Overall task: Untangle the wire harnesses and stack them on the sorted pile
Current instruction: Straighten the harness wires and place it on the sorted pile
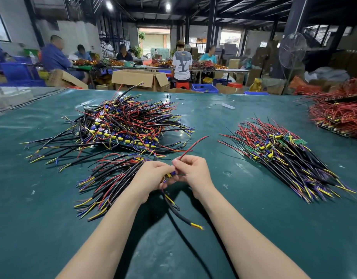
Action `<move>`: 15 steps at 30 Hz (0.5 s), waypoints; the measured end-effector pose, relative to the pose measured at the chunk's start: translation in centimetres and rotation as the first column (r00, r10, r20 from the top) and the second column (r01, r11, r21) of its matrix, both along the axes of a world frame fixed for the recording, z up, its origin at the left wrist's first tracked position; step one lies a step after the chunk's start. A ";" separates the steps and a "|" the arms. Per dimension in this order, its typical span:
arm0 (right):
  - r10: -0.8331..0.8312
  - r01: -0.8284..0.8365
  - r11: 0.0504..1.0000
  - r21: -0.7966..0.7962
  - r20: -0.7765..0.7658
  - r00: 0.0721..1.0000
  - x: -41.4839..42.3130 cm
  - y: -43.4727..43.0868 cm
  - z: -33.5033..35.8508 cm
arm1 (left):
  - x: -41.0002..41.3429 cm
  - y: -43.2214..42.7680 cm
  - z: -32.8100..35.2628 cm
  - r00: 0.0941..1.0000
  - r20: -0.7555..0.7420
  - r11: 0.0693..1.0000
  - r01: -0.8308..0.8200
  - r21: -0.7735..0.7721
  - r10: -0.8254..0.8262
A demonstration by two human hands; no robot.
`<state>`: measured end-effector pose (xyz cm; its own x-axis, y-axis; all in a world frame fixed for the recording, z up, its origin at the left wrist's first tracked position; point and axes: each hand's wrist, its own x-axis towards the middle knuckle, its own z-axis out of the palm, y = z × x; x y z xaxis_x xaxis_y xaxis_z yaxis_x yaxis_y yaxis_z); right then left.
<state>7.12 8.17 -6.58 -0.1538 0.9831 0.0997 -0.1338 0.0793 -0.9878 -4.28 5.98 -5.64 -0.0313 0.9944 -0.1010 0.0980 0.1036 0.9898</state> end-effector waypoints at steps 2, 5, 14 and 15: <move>0.009 -0.009 0.999 -0.034 -0.015 1.000 0.2 0.0 0.1 | 0.1 0.1 0.1 1.000 0.015 0.999 -0.015 -0.032 0.015; -0.007 0.004 0.999 -0.053 -0.055 0.998 0.5 -0.1 0.4 | 0.2 0.2 0.3 0.997 0.077 0.994 0.016 -0.104 -0.008; -0.105 0.092 0.994 -0.064 -0.246 0.963 0.7 0.2 0.4 | 0.8 0.3 0.7 0.978 0.210 0.981 0.057 -0.183 -0.018; -0.103 0.088 0.994 -0.068 -0.273 0.956 0.6 0.2 0.3 | 0.9 0.3 0.7 0.976 0.216 0.980 0.056 -0.188 -0.014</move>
<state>7.75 8.41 -6.24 -0.0331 0.9969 0.0707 -0.3964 0.0518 -0.9166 -3.37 6.27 -4.97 0.0462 0.9556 -0.2909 -0.1054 0.2943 0.9499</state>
